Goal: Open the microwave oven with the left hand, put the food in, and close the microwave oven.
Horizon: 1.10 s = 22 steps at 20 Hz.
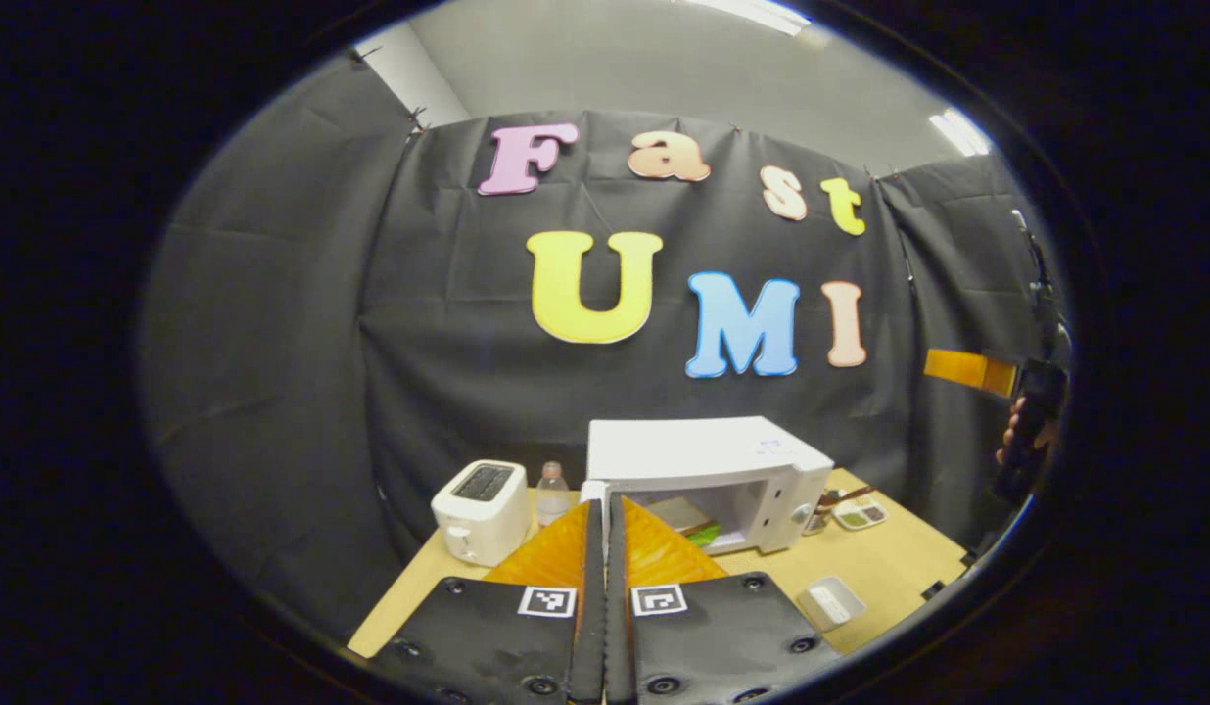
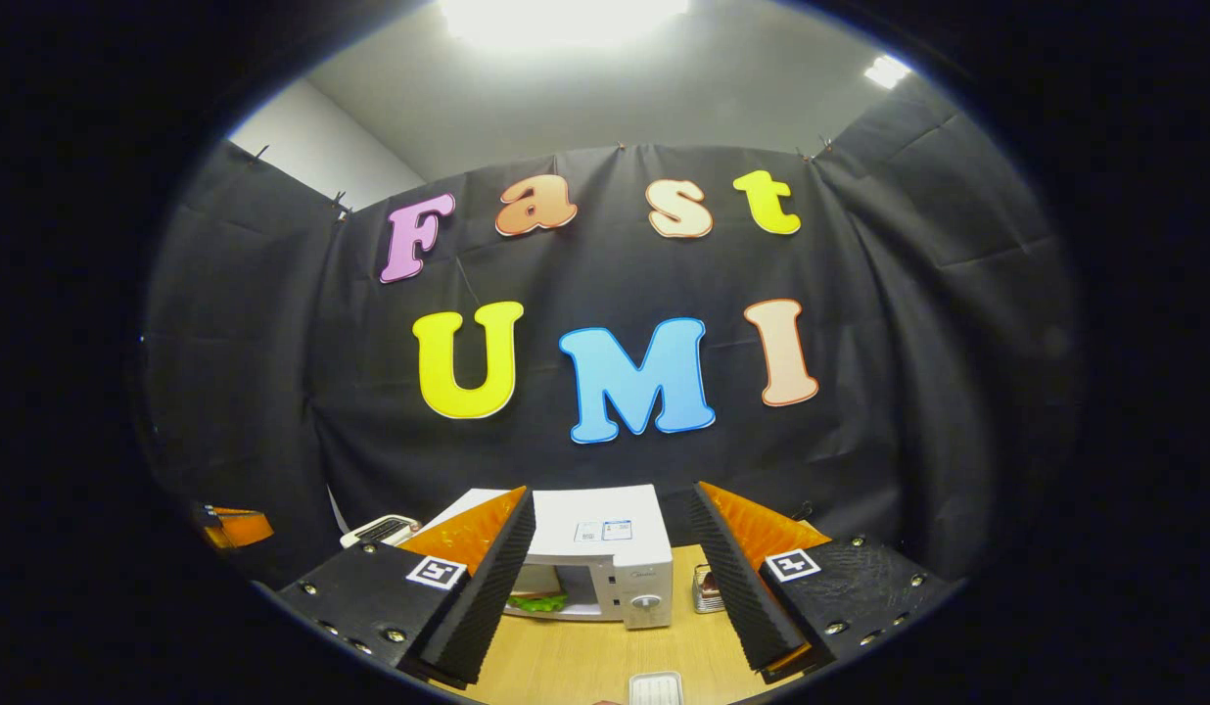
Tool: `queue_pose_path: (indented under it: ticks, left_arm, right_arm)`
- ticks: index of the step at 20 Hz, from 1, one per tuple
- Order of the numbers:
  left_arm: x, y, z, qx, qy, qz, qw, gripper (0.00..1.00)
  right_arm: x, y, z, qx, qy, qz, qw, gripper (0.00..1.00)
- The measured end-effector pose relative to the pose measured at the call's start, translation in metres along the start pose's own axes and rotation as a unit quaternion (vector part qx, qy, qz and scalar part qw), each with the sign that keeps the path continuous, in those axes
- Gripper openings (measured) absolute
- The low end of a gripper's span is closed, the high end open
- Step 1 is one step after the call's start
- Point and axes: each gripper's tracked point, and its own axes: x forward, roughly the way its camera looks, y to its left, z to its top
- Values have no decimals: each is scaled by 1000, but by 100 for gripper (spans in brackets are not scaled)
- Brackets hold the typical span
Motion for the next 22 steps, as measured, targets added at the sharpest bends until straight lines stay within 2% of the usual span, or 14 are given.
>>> queue_pose_path:
  ticks: [1,4,7,10,15,20,22]
  left_arm:
    - [-10,14,-14,3,13,11,1000,8]
    - [-37,54,-62,5,62,40,997,7]
    - [-56,68,-109,5,111,45,993,7]
    - [-61,59,-141,-8,144,36,989,7]
    - [-50,36,-167,-18,169,9,985,6]
    - [-46,11,-165,-20,176,-14,984,7]
    - [-41,-2,-172,-5,185,-25,982,7]
  right_arm:
    - [0,0,-1,3,2,1,1000,95]
    - [2,0,-5,4,7,6,1000,95]
    - [6,2,-9,6,13,11,1000,95]
    - [9,4,-13,11,19,15,1000,95]
    - [11,-1,-13,7,21,15,1000,95]
    - [12,-15,-15,7,20,7,1000,95]
    - [13,-18,-17,14,25,9,1000,95]
